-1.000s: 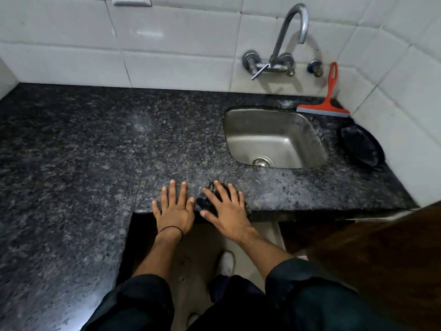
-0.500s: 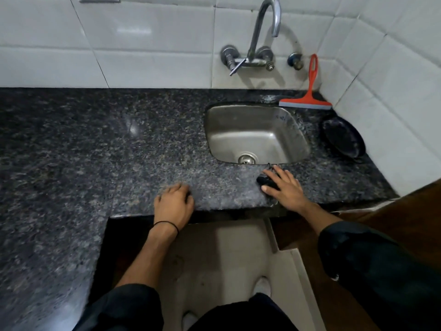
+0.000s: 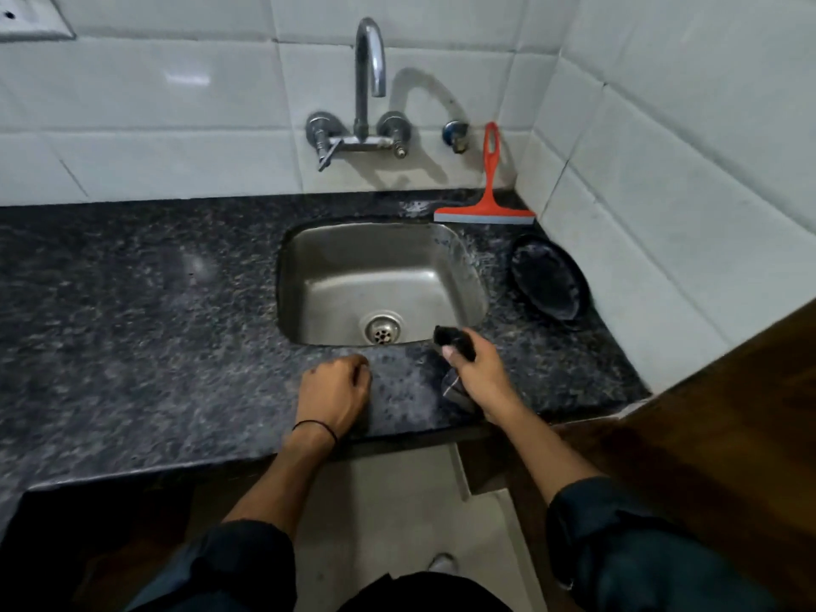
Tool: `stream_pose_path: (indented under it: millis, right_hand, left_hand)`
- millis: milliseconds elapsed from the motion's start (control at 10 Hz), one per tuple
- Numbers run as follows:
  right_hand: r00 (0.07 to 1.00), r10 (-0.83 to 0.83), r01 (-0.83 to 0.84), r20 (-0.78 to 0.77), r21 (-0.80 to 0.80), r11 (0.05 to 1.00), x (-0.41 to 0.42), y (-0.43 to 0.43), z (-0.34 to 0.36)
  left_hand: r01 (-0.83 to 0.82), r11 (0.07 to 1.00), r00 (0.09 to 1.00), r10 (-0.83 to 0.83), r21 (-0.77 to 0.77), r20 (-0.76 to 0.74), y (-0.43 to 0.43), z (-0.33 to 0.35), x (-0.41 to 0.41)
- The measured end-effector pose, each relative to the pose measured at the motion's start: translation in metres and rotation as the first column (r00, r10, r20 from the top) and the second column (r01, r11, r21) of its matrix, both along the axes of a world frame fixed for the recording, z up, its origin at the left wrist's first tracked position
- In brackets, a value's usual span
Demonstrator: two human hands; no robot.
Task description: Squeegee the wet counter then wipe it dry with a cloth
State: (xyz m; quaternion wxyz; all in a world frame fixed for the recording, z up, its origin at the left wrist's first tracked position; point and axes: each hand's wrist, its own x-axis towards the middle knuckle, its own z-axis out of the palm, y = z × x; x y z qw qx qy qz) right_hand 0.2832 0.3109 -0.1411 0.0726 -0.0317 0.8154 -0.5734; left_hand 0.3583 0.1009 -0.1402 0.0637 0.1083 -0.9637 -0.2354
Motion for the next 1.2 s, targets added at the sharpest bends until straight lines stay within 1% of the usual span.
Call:
stream_pose_path:
  millis: [100, 200, 400, 500, 600, 700, 800, 900, 1000, 1100, 1200]
  right_hand:
    - [0.982, -0.124, 0.142, 0.14, -0.127, 0.982, -0.031, 0.045, 0.015]
    - [0.976, -0.144, 0.163, 0.163, -0.111, 0.98, -0.07, 0.088, 0.035]
    - [0.977, -0.21, 0.212, -0.023, 0.093, 0.973, -0.156, 0.138, 0.074]
    - [0.981, -0.182, 0.193, -0.072, 0.218, 0.957, -0.194, 0.149, 0.075]
    - [0.999, -0.022, 0.03, -0.026, 0.374, 0.927, -0.227, 0.153, 0.062]
    - [0.994, 0.089, -0.107, 0.06, 0.634, 0.766, -0.242, 0.15, 0.043]
    - [0.983, 0.18, -0.14, 0.029, 0.75, 0.646, -0.234, 0.147, 0.026]
    - [0.969, 0.238, -0.197, 0.065, 0.783, 0.59, -0.22, 0.146, 0.015]
    - [0.963, 0.239, -0.239, 0.12, 0.789, 0.566, -0.208, 0.149, 0.009]
    - [0.972, 0.222, -0.195, 0.081, 0.807, 0.558, -0.205, 0.149, 0.02]
    - [0.966, 0.256, -0.121, -0.041, 0.804, 0.583, -0.206, 0.134, 0.046]
  left_hand:
    - [0.016, 1.0, 0.999, -0.015, 0.016, -0.037, 0.03, 0.003, -0.024]
    - [0.03, 0.999, 0.999, -0.029, 0.034, -0.02, 0.059, 0.004, -0.047]
    - [0.062, 0.998, 0.997, -0.062, 0.0, 0.037, 0.089, 0.003, -0.091]
    - [0.086, 0.995, 0.993, -0.082, -0.054, 0.082, 0.092, 0.001, -0.108]
    - [0.077, 0.993, 0.974, -0.056, -0.087, 0.218, 0.091, -0.004, -0.122]
    - [0.03, 0.994, 0.93, 0.012, -0.11, 0.367, 0.086, -0.013, -0.128]
    - [-0.034, 0.997, 0.926, 0.057, -0.068, 0.373, 0.081, -0.02, -0.126]
    - [-0.066, 0.997, 0.93, 0.079, -0.049, 0.358, 0.078, -0.017, -0.125]
    - [-0.062, 0.997, 0.945, 0.074, -0.046, 0.32, 0.072, -0.012, -0.13]
    - [-0.04, 0.996, 0.962, 0.059, -0.074, 0.268, 0.063, 0.0, -0.14]
    - [-0.013, 0.991, 0.987, 0.034, -0.131, 0.158, 0.054, 0.027, -0.153]
